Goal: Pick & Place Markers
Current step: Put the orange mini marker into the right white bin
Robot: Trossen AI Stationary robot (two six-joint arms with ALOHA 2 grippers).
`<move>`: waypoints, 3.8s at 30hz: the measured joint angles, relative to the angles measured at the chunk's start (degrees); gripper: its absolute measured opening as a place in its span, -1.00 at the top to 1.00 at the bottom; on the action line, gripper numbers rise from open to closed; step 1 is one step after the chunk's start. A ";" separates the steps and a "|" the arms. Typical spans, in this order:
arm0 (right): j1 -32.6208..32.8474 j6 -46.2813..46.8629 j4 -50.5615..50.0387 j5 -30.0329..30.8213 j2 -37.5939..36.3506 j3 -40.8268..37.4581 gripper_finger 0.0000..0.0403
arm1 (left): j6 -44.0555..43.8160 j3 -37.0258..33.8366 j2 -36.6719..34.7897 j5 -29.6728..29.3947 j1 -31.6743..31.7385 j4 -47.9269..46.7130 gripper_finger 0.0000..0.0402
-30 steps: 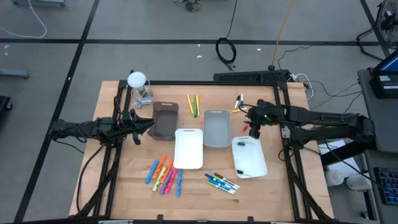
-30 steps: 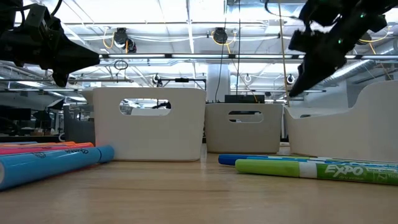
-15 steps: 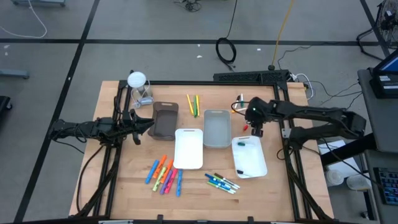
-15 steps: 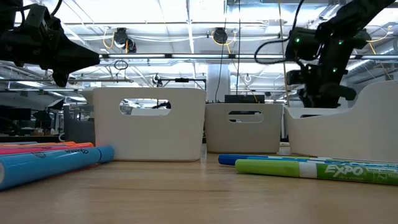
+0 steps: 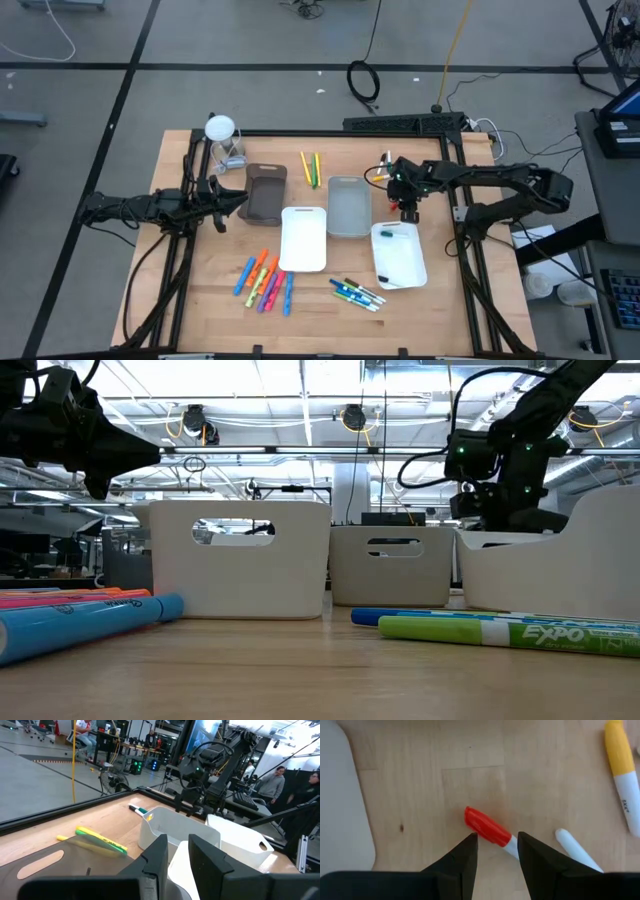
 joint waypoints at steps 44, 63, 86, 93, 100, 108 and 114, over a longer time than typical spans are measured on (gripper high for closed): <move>0.13 7.78 -1.12 7.19 4.25 0.02 0.92 | 0.01 0.00 0.01 0.00 0.01 0.01 0.61; 5.08 16.02 -6.43 8.21 -13.82 7.17 0.93 | 0.02 0.00 0.01 0.00 -0.01 0.03 0.61; 24.68 37.08 -1.78 -19.41 -24.63 7.28 0.93 | 0.00 0.00 0.01 0.00 0.01 0.02 0.61; 34.78 57.32 -4.27 -24.27 -24.16 7.20 0.93 | 0.00 0.00 0.01 0.02 -0.01 0.02 0.61; 41.13 63.39 -5.55 -17.76 -18.07 3.26 0.93 | 0.02 0.00 0.00 0.00 0.00 0.02 0.61; 42.01 67.13 -5.69 -15.03 -12.92 -0.47 0.51 | 0.02 0.00 0.00 0.02 0.01 0.01 0.61; 41.98 60.27 -4.81 -6.34 -12.68 -1.19 0.12 | 0.02 0.00 0.01 0.02 0.01 0.00 0.61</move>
